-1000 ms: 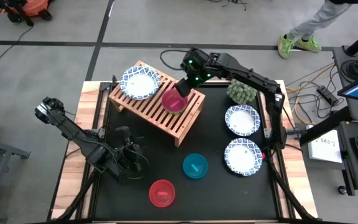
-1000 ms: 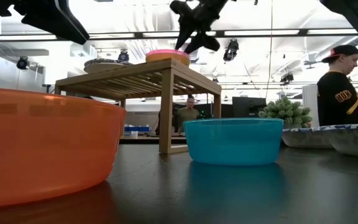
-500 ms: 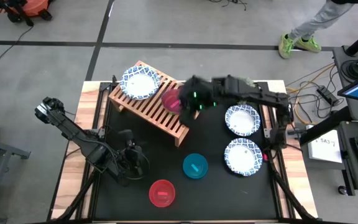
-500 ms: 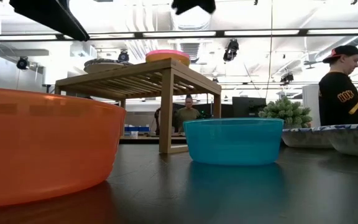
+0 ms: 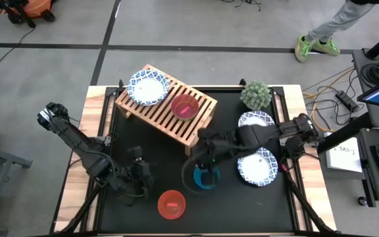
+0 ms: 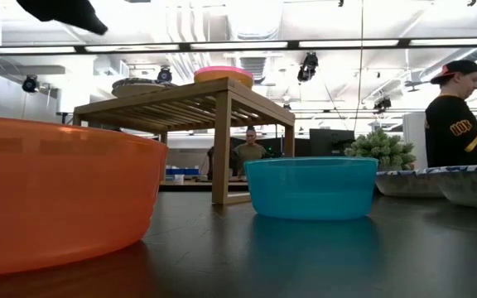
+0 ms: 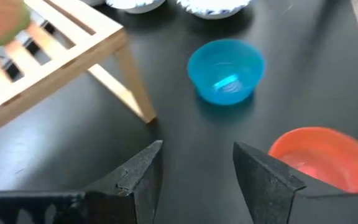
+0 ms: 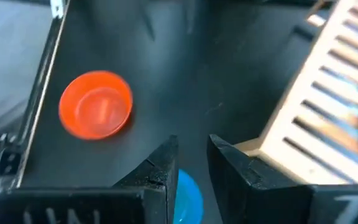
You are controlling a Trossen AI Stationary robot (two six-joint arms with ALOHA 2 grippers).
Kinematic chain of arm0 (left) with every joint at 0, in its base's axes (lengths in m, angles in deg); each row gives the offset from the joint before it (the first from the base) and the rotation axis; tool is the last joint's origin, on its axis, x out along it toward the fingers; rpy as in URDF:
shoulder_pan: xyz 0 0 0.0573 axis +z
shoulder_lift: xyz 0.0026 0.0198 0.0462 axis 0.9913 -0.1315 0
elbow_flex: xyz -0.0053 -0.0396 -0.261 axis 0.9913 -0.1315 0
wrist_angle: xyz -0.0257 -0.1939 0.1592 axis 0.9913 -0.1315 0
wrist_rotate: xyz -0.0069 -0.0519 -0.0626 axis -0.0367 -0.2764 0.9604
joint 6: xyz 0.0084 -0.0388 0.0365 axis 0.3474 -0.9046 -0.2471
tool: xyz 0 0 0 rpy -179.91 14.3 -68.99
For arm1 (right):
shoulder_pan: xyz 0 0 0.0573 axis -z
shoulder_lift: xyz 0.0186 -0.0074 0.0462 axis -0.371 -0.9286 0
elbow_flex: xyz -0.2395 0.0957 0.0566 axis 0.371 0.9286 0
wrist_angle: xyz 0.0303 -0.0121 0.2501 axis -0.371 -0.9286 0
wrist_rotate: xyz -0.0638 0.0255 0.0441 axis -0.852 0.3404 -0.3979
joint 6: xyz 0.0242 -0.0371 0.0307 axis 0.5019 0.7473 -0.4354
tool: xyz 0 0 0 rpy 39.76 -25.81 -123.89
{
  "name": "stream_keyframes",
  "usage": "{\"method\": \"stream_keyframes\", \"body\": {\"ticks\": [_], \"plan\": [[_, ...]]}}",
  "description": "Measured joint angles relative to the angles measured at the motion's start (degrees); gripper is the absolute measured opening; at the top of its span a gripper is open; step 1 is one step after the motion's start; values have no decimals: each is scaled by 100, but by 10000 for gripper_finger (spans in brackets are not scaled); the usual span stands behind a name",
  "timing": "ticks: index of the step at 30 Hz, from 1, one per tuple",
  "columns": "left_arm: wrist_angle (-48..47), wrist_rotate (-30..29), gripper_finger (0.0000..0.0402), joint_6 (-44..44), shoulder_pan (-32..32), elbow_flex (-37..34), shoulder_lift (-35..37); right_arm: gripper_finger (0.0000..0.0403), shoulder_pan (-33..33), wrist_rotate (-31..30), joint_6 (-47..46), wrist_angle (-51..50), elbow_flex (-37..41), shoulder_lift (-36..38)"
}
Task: Place and stack bowls onto a shelf
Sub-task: Stack the blue bowl into the pink bowl
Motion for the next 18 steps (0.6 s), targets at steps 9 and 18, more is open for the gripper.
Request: {"method": "stream_keyframes", "body": {"ticks": [9,18], "plan": [[363,-3,176,13,-117,0,0,82,-437,-4,-409,695,1597,587],[376,-22,176,22,-117,0,0,95,-330,-379,-1084,2102,3999,1514]]}}
